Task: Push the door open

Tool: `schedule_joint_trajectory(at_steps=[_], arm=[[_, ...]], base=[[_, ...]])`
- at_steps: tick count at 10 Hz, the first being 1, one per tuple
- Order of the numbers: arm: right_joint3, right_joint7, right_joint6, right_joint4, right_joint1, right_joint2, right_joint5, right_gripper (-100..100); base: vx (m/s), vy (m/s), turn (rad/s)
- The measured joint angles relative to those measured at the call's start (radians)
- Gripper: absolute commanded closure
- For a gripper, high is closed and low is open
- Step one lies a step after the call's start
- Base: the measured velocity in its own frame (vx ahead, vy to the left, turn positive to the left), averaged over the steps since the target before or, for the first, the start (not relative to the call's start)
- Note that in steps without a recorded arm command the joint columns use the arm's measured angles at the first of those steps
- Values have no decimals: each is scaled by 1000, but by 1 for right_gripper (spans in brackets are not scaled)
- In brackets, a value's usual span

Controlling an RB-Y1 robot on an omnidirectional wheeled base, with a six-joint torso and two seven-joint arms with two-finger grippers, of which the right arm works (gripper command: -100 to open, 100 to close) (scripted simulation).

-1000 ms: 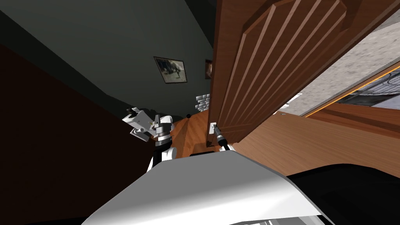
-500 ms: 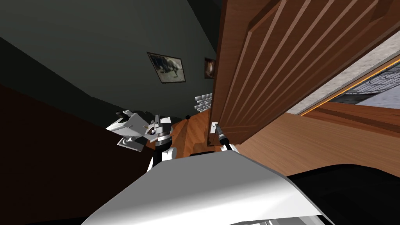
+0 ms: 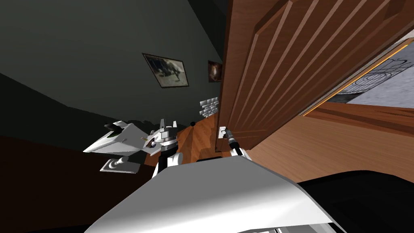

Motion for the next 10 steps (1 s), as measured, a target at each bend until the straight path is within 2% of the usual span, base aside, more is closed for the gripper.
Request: schedule_joint_trajectory(at_steps=[2,4,6,7,8,10], arm=[[7,-8,-1,-13,12,-8,-3,-100],[18,-17,-5,-20,24,-6,-6,-100],[27,-24,-9,-28,35,3,-9,-100],[32,-29,-12,-32,42,14,-11,-100],[33,-30,-12,-32,43,16,-11,-100],[26,-25,-15,-16,26,4,-14,-100]], base=[[-219,35,0],[-237,32,-11],[-245,82,-17],[-116,30,-10],[126,27,17],[232,4,12]])
